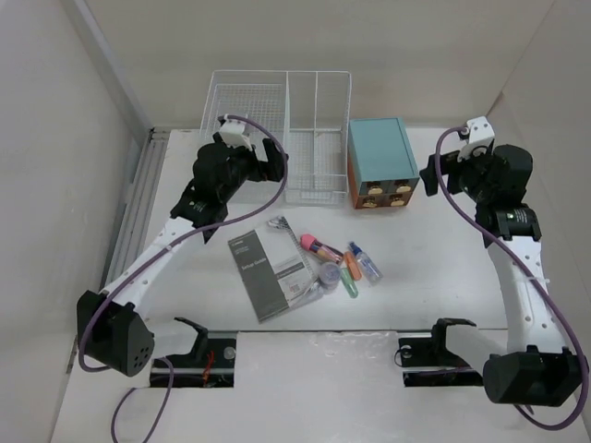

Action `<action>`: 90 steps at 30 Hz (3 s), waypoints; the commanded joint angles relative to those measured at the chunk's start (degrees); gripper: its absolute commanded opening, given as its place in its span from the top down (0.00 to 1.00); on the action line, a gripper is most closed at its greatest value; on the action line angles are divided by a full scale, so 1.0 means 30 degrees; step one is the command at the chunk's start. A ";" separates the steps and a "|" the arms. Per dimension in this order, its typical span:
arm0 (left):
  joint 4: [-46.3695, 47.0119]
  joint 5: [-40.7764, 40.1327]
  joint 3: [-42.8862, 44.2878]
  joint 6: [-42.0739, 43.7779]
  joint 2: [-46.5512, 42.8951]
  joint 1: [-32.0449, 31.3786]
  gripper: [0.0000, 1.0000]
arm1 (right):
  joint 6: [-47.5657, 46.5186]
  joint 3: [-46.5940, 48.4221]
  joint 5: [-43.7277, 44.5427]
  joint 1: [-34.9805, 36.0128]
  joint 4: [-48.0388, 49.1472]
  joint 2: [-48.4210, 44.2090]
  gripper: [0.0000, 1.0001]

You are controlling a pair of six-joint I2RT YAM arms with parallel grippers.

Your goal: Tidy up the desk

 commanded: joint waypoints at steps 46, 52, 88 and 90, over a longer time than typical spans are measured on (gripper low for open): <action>-0.9232 -1.2474 -1.4127 -1.9495 -0.9518 -1.0306 0.22 | 0.3073 0.3641 -0.4196 1.4989 0.7144 1.7611 0.00; -0.7798 -1.2005 -1.4713 -1.9673 -0.8259 -1.0306 0.22 | 0.4099 0.3053 -0.3521 1.5165 0.7554 1.8258 0.00; 0.3039 -0.8960 -1.8959 -1.4081 -1.2823 -1.0306 0.56 | 0.6563 0.3083 -1.9634 1.3026 0.8931 1.6442 1.00; 0.3043 -0.8958 -1.8961 -1.3816 -1.3293 -1.0306 0.77 | 0.6299 0.3083 -1.9255 1.3202 0.8931 1.6210 1.00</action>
